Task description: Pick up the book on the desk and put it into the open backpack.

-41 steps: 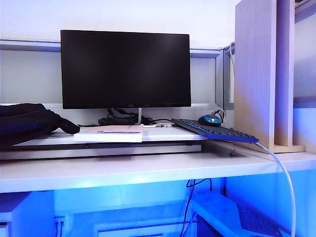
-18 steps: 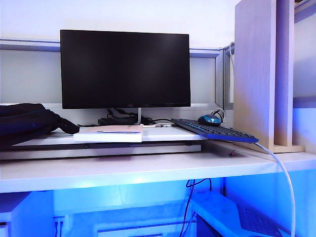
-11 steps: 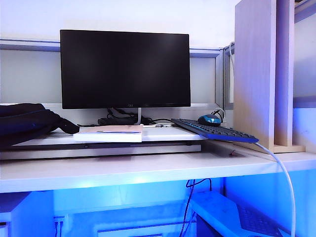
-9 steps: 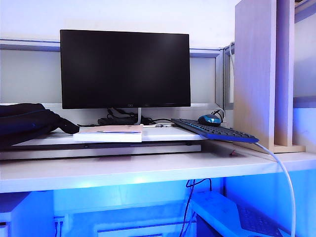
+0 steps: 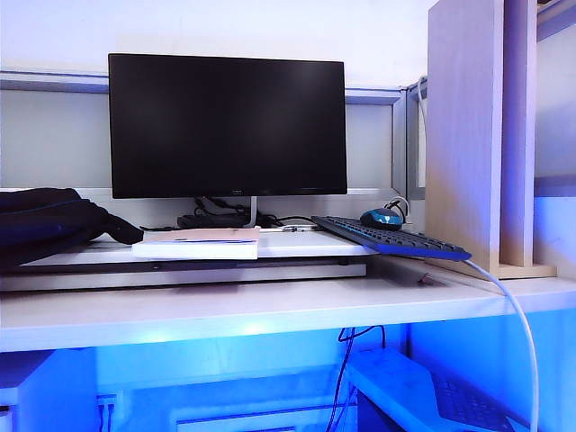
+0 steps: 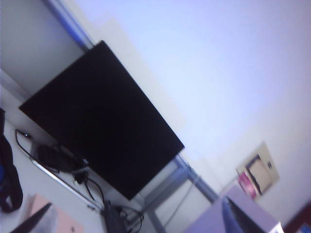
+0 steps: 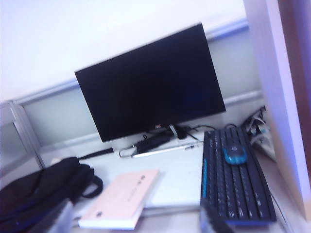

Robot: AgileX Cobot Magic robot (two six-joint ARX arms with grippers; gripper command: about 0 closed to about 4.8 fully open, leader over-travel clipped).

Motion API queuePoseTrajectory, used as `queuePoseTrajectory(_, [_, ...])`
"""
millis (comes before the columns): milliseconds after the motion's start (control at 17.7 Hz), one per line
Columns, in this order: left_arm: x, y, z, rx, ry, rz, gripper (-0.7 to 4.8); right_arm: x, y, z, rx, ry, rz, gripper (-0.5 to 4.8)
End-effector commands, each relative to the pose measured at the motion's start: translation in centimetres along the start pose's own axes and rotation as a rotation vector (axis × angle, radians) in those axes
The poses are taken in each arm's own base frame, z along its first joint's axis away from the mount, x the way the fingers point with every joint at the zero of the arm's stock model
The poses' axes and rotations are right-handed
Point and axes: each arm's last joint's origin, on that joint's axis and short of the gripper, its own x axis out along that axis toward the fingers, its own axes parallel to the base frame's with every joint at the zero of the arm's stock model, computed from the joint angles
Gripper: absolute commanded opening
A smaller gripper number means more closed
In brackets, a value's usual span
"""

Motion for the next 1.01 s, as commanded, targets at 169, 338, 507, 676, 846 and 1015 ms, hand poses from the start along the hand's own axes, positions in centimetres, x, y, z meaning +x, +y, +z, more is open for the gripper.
queuePoseTrajectory(169, [3.1, -2.4, 2.1, 0.001, -0.069, 0.023, 4.79, 2.9, 0.3, 2.0, 0.016, 0.025, 0.071, 3.39])
queuePoseTrajectory(338, [6.2, -2.3, 2.4, -0.010, -0.009, 0.096, 4.79, 4.8, 0.1, 2.5, 0.072, 0.069, 0.061, 3.39])
queuePoseTrajectory(507, [8.7, -0.5, 1.7, -0.154, 0.026, 0.203, 4.79, 5.9, -0.2, 2.2, 0.124, 0.109, 0.042, 3.39])
queuePoseTrajectory(676, [10.0, 2.7, 1.5, -0.244, 0.056, 0.325, 4.79, 6.7, -0.7, 1.3, 0.181, 0.172, 0.038, 3.39])
queuePoseTrajectory(846, [10.3, 5.9, 2.9, -0.268, 0.089, 0.401, 4.79, 7.7, -1.2, 0.5, 0.237, 0.225, 0.041, 3.39])
queuePoseTrajectory(1015, [9.9, 8.9, 5.4, -0.272, 0.076, 0.431, 4.79, 8.8, -1.6, -0.1, 0.244, 0.237, 0.050, 3.39])
